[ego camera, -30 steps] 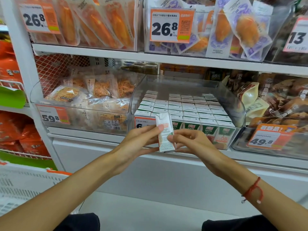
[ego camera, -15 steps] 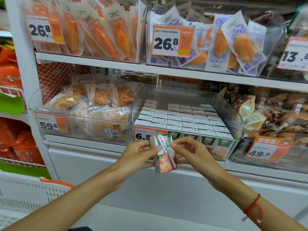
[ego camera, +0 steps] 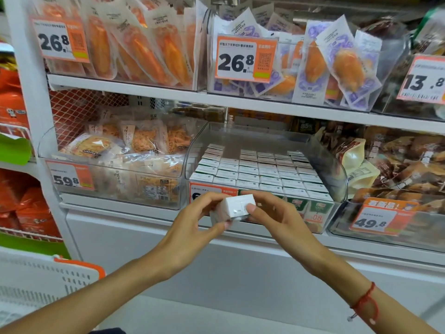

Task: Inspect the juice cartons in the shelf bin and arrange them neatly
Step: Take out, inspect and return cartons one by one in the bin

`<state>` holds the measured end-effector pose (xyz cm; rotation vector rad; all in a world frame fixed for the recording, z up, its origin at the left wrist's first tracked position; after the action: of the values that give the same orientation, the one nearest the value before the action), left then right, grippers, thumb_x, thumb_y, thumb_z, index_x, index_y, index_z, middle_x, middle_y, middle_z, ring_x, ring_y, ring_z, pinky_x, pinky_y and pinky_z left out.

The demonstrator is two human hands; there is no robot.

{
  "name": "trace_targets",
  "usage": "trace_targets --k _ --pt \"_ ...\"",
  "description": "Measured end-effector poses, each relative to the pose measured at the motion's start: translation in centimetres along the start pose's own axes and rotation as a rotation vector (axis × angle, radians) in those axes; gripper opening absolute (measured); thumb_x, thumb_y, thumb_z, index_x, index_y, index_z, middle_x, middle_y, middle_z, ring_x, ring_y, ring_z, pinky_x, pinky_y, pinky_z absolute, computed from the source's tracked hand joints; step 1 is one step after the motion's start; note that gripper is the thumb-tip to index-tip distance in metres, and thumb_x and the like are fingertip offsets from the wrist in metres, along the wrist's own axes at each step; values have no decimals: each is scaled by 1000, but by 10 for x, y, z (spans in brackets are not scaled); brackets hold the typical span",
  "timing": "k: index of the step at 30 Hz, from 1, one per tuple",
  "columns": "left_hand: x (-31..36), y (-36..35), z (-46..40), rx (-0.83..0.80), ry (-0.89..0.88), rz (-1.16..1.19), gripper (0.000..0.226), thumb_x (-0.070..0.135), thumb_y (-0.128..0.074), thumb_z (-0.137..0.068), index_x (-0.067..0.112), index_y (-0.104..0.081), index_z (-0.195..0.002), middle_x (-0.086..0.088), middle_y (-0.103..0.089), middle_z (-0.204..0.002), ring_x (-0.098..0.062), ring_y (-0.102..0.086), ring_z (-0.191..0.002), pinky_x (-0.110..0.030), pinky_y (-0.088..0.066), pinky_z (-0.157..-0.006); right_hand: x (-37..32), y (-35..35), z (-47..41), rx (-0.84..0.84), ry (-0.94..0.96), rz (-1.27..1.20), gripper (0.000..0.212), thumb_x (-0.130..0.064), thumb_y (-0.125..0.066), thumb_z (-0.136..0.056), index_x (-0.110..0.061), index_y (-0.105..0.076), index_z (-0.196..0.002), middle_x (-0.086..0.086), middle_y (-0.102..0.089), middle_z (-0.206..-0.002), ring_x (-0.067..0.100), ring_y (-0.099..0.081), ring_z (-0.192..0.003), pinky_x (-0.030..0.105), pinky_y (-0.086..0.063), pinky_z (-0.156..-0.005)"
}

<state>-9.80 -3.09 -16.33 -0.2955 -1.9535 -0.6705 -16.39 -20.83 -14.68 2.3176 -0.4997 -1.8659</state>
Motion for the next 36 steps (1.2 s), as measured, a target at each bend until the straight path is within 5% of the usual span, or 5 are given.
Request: trace_targets --k 8,18,22,26,36 --pt "11 0 -1 61 -125 -98 41 14 -69 -88 39 -58 -119 26 -59 -122 0 -49 -123 -12 -39 -100 -6 2 2 55 120 -49 30 -23 -62 -91 -30 -64 -120 -13 -71 -112 7 -65 -109 20 -54 -87" --pt "3 2 -13 105 270 477 36 24 -61 -93 24 -57 -129 2 -74 -111 -11 -70 -102 -22 -57 -83 -3 -3 6 -68 130 254 64 -19 -64 -92 -43 -35 -145 -39 -48 -128 -14 -50 -118 4 -43 -89" --pt "2 8 -13 74 349 630 40 26 -64 -88 34 -55 -126 -5 -75 -109 -19 -73 -97 -26 -60 -76 -6 -2 5 -83 132 257 67 -34 -67 -86 -41 -37 -145 -29 -51 -135 -9 -52 -121 16 -46 -98" --pt "2 7 -13 62 453 728 38 25 -63 -90 28 -57 -128 -9 -74 -108 -20 -73 -92 -25 -60 -71 -8 -1 5 -63 123 220 63 -46 -66 -79 -37 -50 -139 -23 -61 -128 -5 -57 -117 27 -49 -101" --pt "5 8 -7 -128 684 537 60 56 -74 -68 24 -63 -118 -7 -77 -99 -16 -74 -91 -31 -61 -71 -4 -3 -3 125 -15 -26 37 -61 -62 -69 -32 -77 -86 -9 -77 -84 6 -72 -80 19 -57 -66"
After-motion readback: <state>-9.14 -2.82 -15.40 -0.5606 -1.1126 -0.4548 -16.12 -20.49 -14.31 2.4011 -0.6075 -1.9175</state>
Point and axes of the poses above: each hand's wrist, its own z-axis away from the middle knuckle, its own y-axis out of the back of the hand, x = y × z, the point moved 2 cm from there along -z, towards the middle knuckle
